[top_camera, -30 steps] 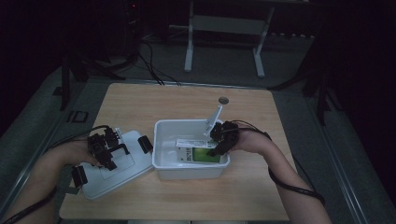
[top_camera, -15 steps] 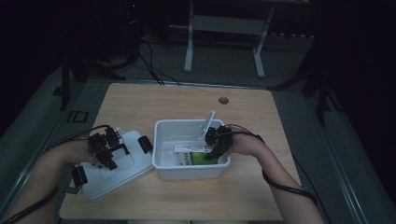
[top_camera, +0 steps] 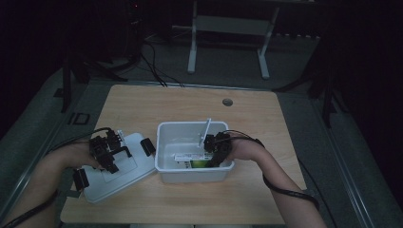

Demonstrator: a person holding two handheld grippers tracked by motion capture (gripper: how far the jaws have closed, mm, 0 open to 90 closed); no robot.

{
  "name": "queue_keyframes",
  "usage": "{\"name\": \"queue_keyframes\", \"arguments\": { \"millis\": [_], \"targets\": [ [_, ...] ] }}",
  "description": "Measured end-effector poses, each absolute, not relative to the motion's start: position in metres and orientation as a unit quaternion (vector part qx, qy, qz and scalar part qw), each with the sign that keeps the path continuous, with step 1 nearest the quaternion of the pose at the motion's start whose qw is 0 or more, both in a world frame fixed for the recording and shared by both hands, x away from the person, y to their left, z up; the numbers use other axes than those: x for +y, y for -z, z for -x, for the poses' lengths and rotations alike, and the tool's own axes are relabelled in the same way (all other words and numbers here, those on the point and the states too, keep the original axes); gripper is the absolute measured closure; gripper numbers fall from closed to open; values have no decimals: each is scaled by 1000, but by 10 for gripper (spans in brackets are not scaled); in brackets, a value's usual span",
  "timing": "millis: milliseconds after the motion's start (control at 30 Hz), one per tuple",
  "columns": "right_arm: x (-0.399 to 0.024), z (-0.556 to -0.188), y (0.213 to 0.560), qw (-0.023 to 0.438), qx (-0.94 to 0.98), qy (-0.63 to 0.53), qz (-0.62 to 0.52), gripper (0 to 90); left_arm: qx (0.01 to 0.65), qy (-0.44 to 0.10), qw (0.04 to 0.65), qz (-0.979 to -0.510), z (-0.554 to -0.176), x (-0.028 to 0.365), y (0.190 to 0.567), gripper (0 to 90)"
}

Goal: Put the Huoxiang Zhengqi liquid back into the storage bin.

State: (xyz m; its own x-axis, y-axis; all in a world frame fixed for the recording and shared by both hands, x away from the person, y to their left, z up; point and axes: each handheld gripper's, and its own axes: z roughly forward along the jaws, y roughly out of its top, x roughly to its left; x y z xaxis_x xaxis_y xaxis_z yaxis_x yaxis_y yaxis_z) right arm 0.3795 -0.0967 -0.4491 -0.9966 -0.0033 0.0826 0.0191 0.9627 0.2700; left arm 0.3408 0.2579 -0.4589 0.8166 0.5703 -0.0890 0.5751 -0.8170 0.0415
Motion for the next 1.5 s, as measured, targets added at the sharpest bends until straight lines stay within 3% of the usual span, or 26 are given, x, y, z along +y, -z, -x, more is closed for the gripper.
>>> {"name": "queue_keyframes", "arguments": {
  "millis": [500,967,1233,1500],
  "targets": [
    [-111,-377,414,17,-984,175,22,457,299,34,33,-953,-340,258,453,459],
    [-159,-383,380,-17,-965,249,77,267,305,32,39,-951,-338,261,448,459],
    [-191,-384,381,-39,-951,281,121,143,303,32,36,-952,-338,261,449,460],
    [-222,-383,396,-70,-950,270,137,140,301,33,42,-952,-337,259,441,452]
  ]
}}
